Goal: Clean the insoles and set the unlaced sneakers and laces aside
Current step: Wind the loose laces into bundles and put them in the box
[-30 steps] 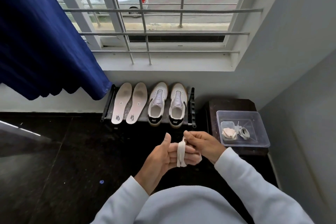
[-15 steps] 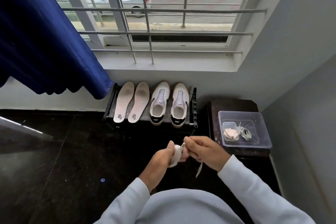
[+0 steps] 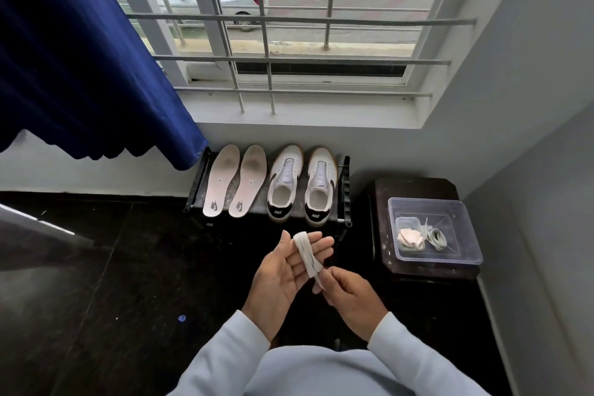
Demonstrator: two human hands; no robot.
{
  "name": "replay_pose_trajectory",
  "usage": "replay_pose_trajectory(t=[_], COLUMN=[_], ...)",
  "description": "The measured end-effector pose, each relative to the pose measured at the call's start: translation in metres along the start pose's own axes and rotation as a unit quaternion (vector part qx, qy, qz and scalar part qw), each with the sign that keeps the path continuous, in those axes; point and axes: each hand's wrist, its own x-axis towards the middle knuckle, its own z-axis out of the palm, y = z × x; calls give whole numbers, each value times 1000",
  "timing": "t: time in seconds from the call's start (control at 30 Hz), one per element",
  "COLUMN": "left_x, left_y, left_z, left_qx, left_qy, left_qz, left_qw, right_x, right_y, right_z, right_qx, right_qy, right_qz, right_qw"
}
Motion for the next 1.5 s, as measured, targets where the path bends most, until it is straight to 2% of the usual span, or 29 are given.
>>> replay_pose_trajectory(t=[0.07,0.17,0.37,0.67,0.9,1.0,1.07,1.17,1.3,1.5], left_x=[1,1,-2,6,18,22,24,31,40,49], left_y=[-2,-7,-10,1,9,12,13,10,1,-22], left_z=[0,-4,-17,-45,-73,-78,-78,-78,-68,-40], left_qx=[-3,70,180,265,289,296,305,326,342,335], left_qy=[31,60,33,-28,-63,-90,-104,-120,-128,-95], left_qz=[16,18,-27,-66,-68,-65,-65,-71,-94,-90], left_qw=[999,996,983,962,953,949,944,935,926,933], right_x=[-8,-13,3,24,27,27,25,20,13,1], right_y=[-7,-21,-38,-37,-32,-30,-32,-35,-32,-16], right_z=[5,7,1,15,44,54,56,57,55,37], right_qx=[-35,-61,-64,-61,-107,-28,68,124,126,66], right_qy=[16,32,87,89,207,207,148,78,145,230], right_qz=[-18,-50,-104,-112,-174,-135,-82,-49,-20,40], right_qw=[999,996,989,988,957,969,983,988,981,970])
